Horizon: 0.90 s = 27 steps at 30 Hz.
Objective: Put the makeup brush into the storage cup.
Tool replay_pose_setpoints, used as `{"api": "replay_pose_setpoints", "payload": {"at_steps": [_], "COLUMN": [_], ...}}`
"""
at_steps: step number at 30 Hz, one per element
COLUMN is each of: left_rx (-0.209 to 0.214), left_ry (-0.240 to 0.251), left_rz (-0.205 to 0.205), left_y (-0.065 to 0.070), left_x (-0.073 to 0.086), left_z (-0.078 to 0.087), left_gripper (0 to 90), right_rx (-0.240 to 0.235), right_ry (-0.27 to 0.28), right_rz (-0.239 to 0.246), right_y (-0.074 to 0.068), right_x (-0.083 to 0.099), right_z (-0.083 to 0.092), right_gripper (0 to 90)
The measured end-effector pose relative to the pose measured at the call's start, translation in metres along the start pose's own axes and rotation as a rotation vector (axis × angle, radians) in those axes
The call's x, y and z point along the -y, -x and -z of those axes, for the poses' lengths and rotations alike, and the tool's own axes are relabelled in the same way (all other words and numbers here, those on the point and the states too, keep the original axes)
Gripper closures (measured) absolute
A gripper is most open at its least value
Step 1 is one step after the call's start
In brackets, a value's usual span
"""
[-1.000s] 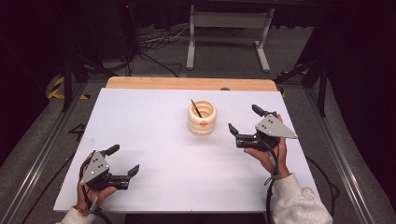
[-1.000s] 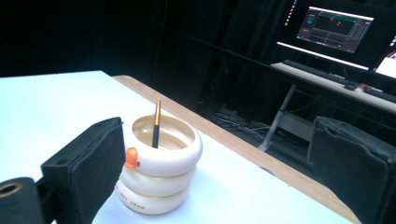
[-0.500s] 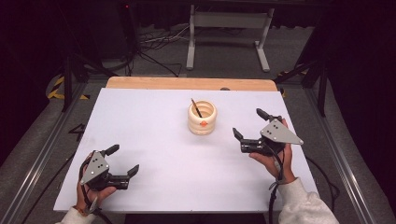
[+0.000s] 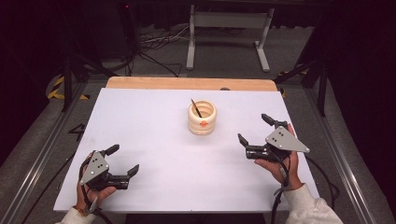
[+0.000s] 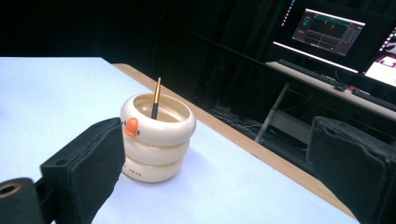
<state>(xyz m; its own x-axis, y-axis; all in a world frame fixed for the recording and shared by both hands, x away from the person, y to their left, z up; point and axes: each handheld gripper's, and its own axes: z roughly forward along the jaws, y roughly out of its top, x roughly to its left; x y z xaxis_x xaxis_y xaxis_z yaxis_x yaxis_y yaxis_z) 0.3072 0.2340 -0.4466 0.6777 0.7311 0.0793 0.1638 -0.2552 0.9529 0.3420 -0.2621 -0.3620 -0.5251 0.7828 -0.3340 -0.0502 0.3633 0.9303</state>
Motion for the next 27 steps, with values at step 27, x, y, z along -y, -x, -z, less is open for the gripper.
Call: {"api": "replay_pose_setpoints", "payload": {"at_steps": [27], "left_rx": [0.002], "left_ry": [0.002], "left_rz": [-0.005], "left_y": [-0.001], "left_x": [0.000], "left_z": [-0.001], "left_gripper": [3.7], "right_rx": [0.000], "right_ry": [-0.086], "right_rz": [0.040], "right_y": [-0.001], "right_x": [0.032], "right_z": [0.023], "right_gripper": [6.2]}}
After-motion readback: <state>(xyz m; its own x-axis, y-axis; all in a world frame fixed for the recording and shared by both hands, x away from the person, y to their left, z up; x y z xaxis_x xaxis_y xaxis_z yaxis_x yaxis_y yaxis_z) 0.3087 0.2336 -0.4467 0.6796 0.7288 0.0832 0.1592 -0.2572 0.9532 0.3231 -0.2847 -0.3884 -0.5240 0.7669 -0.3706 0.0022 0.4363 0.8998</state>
